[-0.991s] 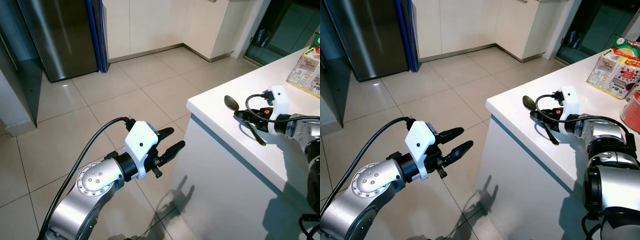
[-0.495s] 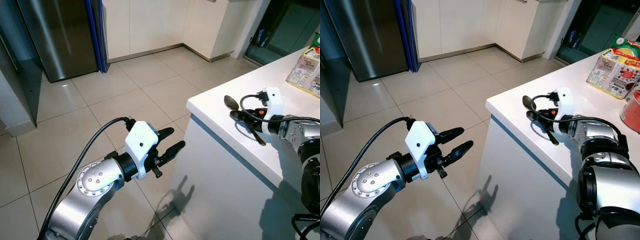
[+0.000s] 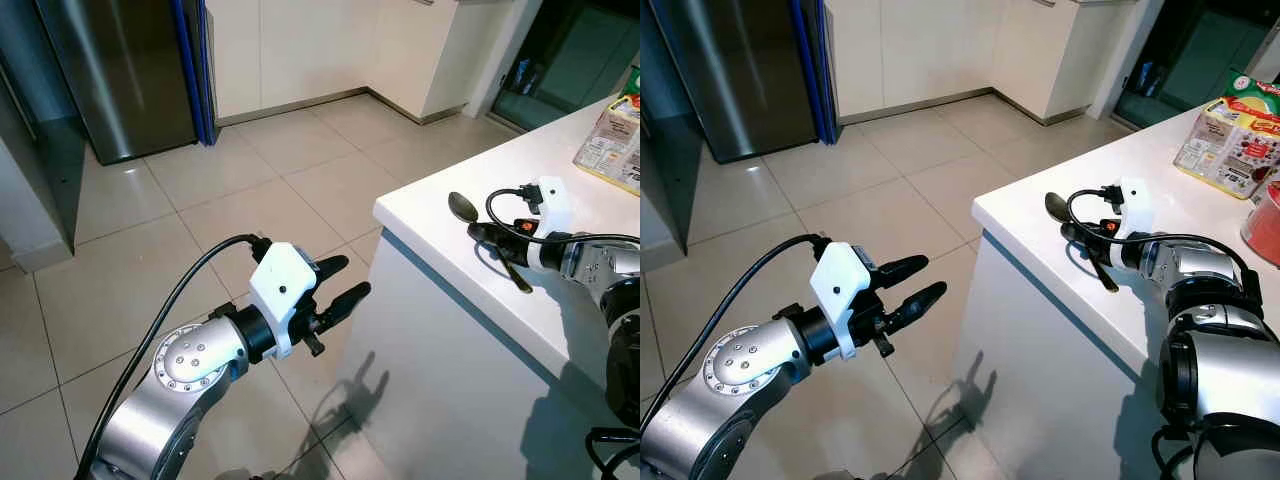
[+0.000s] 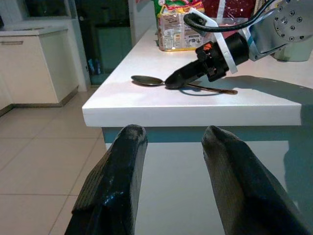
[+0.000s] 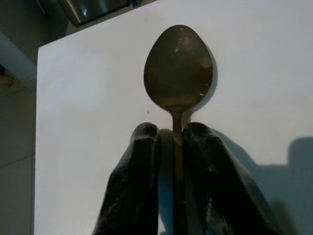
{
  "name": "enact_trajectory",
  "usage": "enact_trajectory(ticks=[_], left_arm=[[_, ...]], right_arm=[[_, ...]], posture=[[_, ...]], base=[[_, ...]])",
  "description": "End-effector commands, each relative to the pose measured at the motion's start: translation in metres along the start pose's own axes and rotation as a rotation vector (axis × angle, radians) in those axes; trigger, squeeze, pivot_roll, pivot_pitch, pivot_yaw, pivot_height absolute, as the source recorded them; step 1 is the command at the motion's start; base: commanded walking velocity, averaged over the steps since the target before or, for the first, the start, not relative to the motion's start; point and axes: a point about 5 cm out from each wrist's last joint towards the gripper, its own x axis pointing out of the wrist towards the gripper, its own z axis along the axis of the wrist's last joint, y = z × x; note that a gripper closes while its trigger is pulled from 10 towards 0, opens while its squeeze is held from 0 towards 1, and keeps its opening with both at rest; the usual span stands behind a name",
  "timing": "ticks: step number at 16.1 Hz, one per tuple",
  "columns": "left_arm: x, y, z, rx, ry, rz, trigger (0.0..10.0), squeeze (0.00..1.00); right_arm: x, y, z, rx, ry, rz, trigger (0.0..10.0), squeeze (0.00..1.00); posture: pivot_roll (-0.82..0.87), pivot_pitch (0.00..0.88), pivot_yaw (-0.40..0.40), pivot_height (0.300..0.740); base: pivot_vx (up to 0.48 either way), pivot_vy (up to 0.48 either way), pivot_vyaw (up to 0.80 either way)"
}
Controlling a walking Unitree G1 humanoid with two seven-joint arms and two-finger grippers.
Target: Setting the table
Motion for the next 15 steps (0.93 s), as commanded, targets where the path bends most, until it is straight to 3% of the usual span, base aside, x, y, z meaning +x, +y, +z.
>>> enact_trajectory(ticks=[1, 15], left_arm=[[0.0018, -0.0028, 0.0009, -0.004, -0.001, -0.034, 10.0, 0.00], [0.0006, -0.0031, 0.0012, -0.008, 0.001, -0.056, 10.0, 0.00]], right_arm=[[-0.0037, -0.0049, -0.0065, -0.002, 0.044, -0.018, 0.0, 0.00], [-0.0034, -0.0031, -0.0010, -0.004, 0.018, -0.003, 0.0, 0.00]], posture=[[0.01, 0.004, -0.079, 0.740], [0.01, 0.000, -0.078, 0.740]], base=[[0.000, 0.000, 0.00], [0.000, 0.000, 0.00]])
